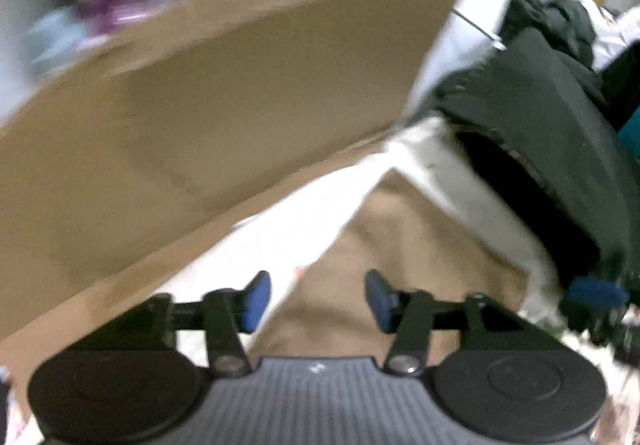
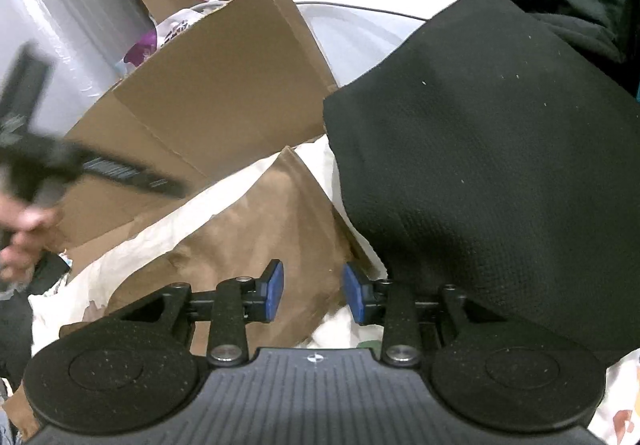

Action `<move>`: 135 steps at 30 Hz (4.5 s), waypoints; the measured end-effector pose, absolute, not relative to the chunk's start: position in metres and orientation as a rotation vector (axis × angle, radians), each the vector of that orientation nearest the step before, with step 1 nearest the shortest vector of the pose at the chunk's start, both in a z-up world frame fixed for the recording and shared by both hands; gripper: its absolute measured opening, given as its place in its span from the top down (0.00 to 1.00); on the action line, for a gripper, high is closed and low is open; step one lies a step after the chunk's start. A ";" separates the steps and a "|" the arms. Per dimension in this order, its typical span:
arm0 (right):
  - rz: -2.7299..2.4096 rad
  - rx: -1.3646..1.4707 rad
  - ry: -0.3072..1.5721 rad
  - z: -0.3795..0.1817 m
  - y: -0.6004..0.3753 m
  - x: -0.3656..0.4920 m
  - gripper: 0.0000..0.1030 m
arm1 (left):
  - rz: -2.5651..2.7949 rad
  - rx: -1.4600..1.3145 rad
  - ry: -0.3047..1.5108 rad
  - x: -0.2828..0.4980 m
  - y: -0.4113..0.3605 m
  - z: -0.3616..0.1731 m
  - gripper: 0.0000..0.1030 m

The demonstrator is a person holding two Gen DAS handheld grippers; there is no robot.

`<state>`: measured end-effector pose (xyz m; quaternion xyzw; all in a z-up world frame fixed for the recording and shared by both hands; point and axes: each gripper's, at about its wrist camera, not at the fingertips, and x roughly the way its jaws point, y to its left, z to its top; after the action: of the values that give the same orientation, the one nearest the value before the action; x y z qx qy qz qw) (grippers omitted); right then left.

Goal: Fold clothes

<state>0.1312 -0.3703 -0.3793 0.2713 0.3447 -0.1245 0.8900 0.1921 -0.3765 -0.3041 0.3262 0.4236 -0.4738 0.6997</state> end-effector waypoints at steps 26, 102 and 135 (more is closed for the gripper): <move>0.066 0.083 0.764 -0.351 -0.300 0.217 0.63 | -0.560 0.533 1.023 0.289 -0.003 -0.352 0.47; 0.389 -0.069 0.772 -0.348 -0.134 0.340 1.00 | -0.880 0.480 1.160 0.150 0.075 -0.349 0.98; 0.430 0.011 0.759 -0.372 -0.138 0.285 0.76 | -0.680 0.373 1.229 0.147 0.096 -0.348 0.66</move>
<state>0.2853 -0.1382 -0.3725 0.0053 0.3675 0.2082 0.9064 0.1471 0.0962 -0.3480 0.1707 0.5618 -0.3107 0.7475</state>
